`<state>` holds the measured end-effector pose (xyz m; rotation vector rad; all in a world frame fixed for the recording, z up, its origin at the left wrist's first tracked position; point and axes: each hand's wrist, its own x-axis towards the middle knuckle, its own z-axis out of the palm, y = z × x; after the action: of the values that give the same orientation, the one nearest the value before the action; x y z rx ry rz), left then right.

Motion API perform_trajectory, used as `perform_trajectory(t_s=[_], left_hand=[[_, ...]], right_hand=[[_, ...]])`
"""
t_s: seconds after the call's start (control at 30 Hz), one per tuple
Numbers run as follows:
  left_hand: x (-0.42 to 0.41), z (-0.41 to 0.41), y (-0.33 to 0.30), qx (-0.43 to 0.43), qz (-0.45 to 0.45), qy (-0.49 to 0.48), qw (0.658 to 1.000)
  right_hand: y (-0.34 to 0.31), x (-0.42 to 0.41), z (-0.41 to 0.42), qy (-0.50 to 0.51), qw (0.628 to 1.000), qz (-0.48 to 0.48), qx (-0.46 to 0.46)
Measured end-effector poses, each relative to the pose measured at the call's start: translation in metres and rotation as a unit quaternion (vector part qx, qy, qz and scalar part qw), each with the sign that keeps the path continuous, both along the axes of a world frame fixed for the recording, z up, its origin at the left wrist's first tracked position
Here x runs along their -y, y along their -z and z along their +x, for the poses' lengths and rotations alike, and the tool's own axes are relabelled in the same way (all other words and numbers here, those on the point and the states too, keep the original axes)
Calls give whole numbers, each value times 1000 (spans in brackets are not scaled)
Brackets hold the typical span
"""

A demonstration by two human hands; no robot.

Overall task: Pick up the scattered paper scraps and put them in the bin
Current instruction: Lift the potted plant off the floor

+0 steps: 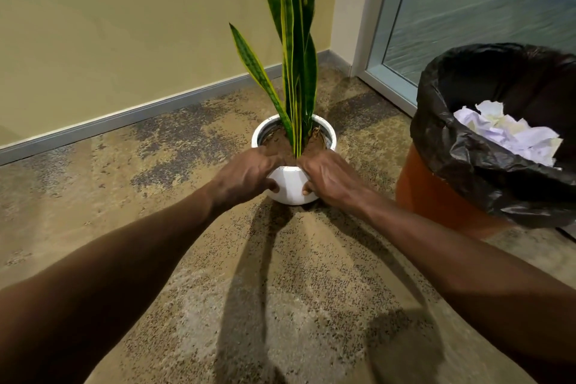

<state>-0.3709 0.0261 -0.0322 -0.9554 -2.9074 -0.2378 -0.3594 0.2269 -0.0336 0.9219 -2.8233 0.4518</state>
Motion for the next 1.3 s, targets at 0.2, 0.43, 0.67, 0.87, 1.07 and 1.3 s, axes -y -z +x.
perform_trajectory(t_s=[0.2, 0.43, 0.67, 0.87, 1.07, 1.3], left_hand=[[0, 6, 2, -23, 1, -12, 1000], [2, 23, -68, -13, -56, -53, 997], [2, 62, -239, 23, -12, -56, 998], [7, 73, -425, 34, 30, -35, 998], [7, 85, -605, 18, 31, -18, 999], [6, 85, -754, -31, 9, 14, 999]], right_hand=[[-5, 7, -4, 30, 999, 34, 16], [-85, 15, 12, 58, 996, 34, 63], [-262, 18, 39, 43, 995, 39, 79], [-440, 15, 60, 20, 996, 84, 35], [-604, 13, 71, 27, 997, 67, -8], [-745, 8, 81, 36, 994, 65, -76]])
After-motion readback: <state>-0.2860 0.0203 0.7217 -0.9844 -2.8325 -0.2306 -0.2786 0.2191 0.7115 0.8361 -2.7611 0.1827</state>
